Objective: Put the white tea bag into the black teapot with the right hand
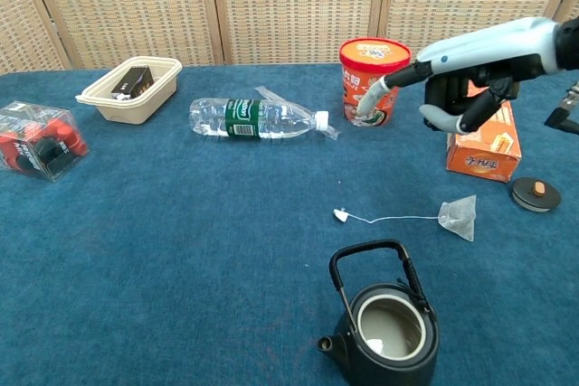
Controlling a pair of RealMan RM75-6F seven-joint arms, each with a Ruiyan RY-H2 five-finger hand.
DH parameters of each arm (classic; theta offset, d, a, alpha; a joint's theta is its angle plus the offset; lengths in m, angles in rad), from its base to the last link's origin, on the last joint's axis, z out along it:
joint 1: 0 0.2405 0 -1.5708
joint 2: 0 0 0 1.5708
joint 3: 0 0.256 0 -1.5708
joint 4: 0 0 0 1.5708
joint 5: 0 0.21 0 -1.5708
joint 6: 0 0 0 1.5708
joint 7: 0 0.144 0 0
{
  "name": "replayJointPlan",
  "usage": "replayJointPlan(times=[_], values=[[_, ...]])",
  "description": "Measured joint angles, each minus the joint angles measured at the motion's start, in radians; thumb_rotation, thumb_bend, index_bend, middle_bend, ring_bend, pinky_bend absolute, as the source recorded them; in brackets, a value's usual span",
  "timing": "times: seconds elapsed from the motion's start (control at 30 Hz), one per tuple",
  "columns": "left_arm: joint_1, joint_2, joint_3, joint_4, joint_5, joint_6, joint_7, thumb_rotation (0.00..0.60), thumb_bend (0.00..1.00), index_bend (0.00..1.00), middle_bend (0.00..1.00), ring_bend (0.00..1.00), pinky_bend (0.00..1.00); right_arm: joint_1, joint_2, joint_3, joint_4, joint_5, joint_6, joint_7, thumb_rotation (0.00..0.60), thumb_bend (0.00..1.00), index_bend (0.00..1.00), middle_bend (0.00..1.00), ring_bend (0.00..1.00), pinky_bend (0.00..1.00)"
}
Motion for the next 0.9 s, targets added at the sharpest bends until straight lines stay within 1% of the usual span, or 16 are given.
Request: replayJointPlan(times=[0.2, 0.5, 0.9], values=[[-0.005, -0.001, 0.0, -0.002, -0.012, -0.007, 0.005, 0.6, 0.37, 0.03, 0.0, 0.0, 0.0, 0.09, -0.06, -0.046, 0.045, -0.02, -0.069, 0.041, 0.6, 0.94, 0.18, 0.97, 0.98, 1.0], [-0.004, -0.009, 0.006, 0.013, -0.033, -0.017, -0.004, 0.6, 0.37, 0.03, 0.0, 0.0, 0.0, 0.183, -0.133, -0.104, 0.104, -0.021, -0.128, 0.083, 0.6, 0.94, 0.18, 0.97, 0.98, 1.0], [-0.001, -0.016, 0.013, 0.032, -0.039, -0.017, -0.02, 0.6, 0.37, 0.03, 0.0, 0.0, 0.0, 0.247, -0.207, -0.154, 0.156, 0.004, -0.157, 0.093, 0.6, 0.94, 0.18, 0.97, 0.98, 1.0]])
